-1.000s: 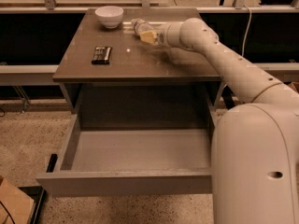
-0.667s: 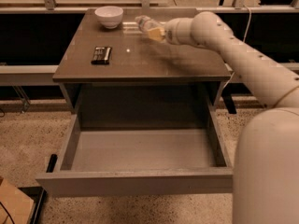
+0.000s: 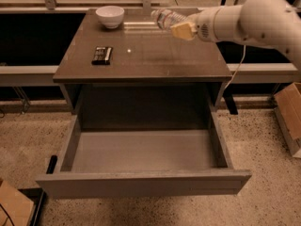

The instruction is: Place water bottle into top drawer

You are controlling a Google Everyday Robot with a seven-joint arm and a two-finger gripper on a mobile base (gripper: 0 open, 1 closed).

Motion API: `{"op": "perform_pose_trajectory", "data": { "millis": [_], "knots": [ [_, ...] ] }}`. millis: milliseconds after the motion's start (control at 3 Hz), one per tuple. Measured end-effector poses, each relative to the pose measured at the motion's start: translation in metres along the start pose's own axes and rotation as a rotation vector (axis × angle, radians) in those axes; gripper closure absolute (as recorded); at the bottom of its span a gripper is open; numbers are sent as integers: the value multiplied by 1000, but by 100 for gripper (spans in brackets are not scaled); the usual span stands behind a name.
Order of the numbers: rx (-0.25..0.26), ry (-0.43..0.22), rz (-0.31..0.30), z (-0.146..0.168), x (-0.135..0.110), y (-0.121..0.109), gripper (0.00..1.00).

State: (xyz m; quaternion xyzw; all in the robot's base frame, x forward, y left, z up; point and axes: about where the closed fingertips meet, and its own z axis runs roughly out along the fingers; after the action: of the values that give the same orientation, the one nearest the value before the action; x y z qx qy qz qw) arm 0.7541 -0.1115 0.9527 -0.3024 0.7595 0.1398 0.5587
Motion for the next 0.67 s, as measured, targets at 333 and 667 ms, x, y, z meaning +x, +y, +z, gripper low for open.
{"op": "perform_pose_trajectory", "data": {
  "millis": [333, 667],
  "knots": [
    [21, -24, 3, -96, 10, 24, 100],
    [23, -24, 2, -96, 10, 23, 100]
  ]
}}
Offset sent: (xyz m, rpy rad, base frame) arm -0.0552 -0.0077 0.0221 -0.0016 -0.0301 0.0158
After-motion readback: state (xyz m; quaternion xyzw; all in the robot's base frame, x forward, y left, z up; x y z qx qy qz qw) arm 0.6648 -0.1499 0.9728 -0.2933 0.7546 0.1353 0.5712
